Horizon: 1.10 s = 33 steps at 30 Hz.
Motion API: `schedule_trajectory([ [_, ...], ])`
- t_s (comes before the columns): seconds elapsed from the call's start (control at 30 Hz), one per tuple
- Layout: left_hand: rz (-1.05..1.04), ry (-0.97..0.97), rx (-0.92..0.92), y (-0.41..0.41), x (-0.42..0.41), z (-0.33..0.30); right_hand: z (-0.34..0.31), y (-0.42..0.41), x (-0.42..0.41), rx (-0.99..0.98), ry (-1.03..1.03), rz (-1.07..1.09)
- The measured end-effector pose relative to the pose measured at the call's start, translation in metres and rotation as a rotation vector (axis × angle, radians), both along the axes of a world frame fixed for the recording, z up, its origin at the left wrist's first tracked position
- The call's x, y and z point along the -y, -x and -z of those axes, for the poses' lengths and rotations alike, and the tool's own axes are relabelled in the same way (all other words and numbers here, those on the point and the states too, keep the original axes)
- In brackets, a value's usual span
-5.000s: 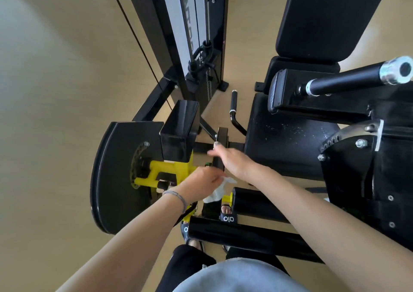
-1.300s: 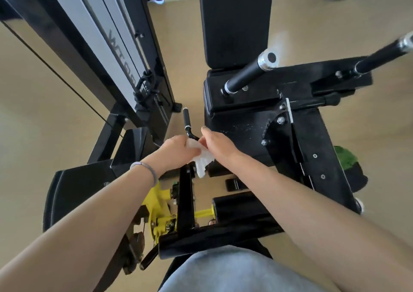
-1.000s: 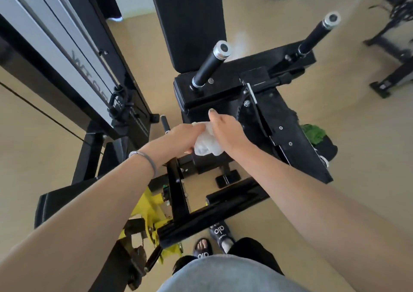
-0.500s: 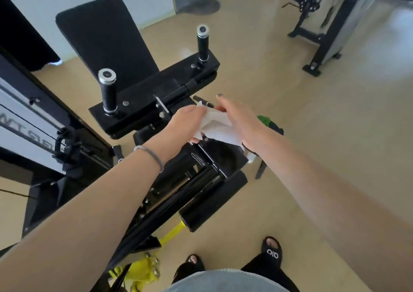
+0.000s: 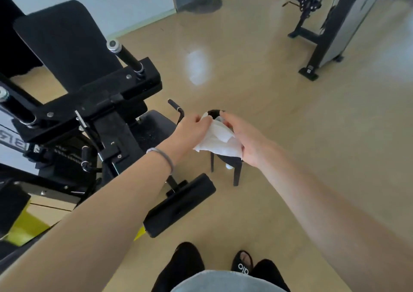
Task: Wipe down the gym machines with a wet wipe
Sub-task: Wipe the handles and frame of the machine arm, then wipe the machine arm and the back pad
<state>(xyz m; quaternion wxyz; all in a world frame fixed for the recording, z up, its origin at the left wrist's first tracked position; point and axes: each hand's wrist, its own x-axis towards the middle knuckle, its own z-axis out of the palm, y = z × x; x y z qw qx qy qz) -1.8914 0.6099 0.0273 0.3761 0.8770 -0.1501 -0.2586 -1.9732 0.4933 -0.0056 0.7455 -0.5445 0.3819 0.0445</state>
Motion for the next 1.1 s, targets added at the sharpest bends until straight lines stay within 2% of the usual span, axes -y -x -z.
schedule_trajectory([
  [0.3, -0.029, -0.010, -0.020, -0.042, 0.097, 0.026, 0.022, -0.034, 0.095, -0.014, 0.071, -0.047],
  [0.43, -0.043, 0.021, -0.022, -0.075, 0.158, 0.045, 0.020, -0.059, 0.146, -0.097, 0.106, 0.054],
  [0.63, -0.102, 0.139, -0.204, -0.110, 0.246, 0.048, 0.017, -0.097, 0.231, -0.069, 0.106, 0.096],
  [0.77, -0.181, 0.149, -0.336, -0.134, 0.296, 0.040, 0.012, -0.127, 0.283, -0.082, 0.102, 0.102],
  [0.97, -0.262, 0.281, -0.471, -0.172, 0.390, 0.039, 0.014, -0.178, 0.382, -0.073, 0.177, -0.103],
  [1.1, -0.330, 0.334, -0.486, -0.186, 0.453, 0.043, 0.024, -0.205, 0.460, -0.007, 0.110, -0.243],
])
